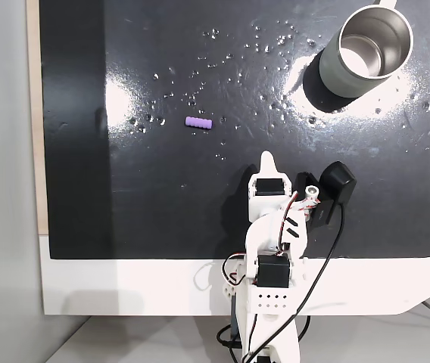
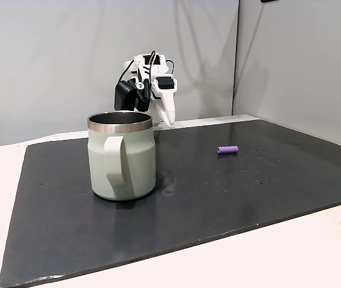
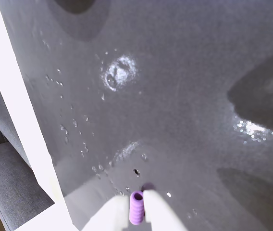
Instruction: Grasp a pengrip and put it in the cup.
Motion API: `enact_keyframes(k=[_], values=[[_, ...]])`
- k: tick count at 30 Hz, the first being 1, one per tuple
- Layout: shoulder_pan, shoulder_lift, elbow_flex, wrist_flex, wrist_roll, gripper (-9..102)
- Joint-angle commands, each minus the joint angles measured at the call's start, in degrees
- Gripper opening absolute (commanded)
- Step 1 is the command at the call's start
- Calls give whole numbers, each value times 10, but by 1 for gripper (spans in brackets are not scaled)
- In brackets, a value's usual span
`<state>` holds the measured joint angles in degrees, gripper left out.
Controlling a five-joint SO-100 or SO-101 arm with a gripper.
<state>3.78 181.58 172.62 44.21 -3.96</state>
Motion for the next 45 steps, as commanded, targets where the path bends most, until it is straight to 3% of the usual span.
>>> enact_keyframes(k=[1,13,19,32,45], values=[[9,5,-4,-17,9,0],[9,5,-6,-18,11,0],[4,-7,-84,3,11,0],[-69,-349,-448,71,51,0],[-141,-660,-749,207,182,0]])
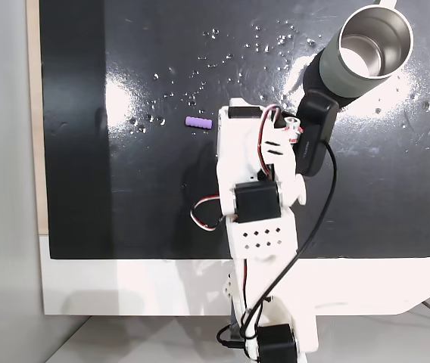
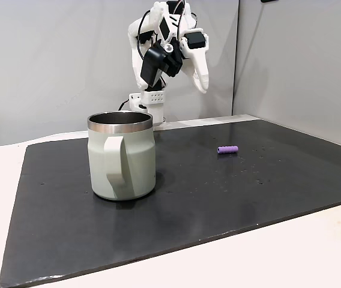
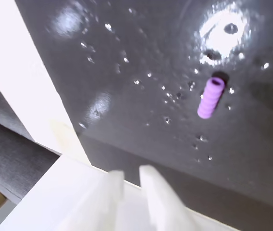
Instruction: Grasp a pengrip and put it in the cup.
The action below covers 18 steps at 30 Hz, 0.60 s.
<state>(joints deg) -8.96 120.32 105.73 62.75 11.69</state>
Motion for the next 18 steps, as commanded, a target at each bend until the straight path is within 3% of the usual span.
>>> enact_keyframes(k=[1,18], values=[[-18,-74,-100,32,40,0],[-99,-388,-301,125,112,0]])
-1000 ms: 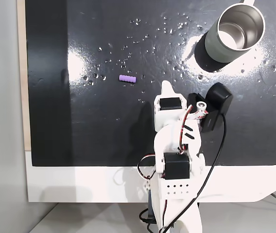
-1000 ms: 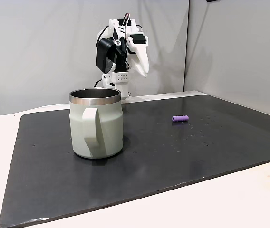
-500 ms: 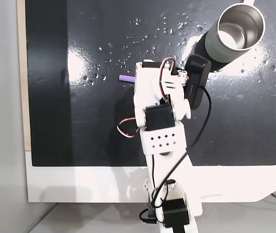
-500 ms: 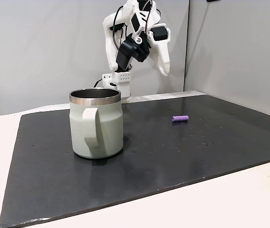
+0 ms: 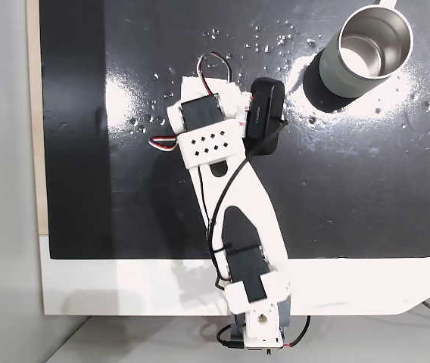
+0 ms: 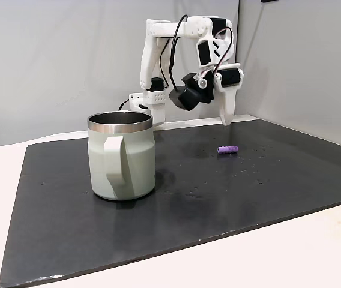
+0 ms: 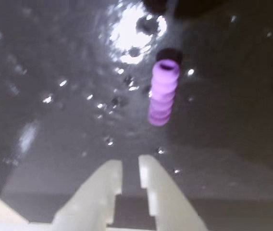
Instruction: Grasp a pengrip and put it in the cup.
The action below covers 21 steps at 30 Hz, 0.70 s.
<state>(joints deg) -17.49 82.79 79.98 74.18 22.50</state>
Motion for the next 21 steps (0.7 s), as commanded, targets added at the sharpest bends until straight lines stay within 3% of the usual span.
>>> enact_keyframes(k=[1,12,17,21], values=[[-18,-18,-44,11,4,0],[-29,-76,-55,18,6,0],[-20,-85,-60,28,6,21],[-15,-109,-93,49,6,25]])
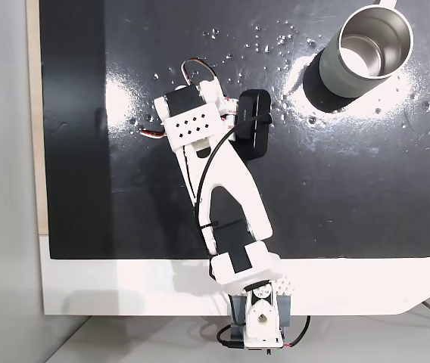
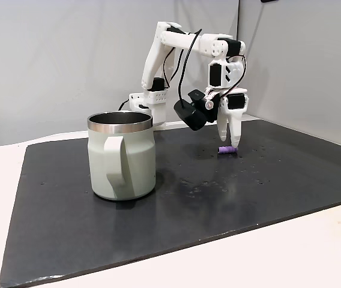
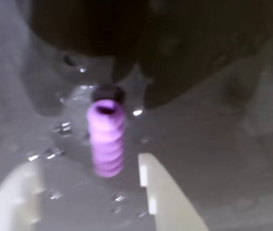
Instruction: Grasp a pengrip and put it in the cup.
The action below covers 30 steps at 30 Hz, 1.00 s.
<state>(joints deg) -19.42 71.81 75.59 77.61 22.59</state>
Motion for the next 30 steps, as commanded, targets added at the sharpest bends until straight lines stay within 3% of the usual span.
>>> enact_keyframes(k=[1,10,25,30], values=[[5,-5,-56,18,5,25],[0,-50,-83,25,0,23],[0,-92,-92,27,-4,1],[0,-93,-103,34,-4,0]])
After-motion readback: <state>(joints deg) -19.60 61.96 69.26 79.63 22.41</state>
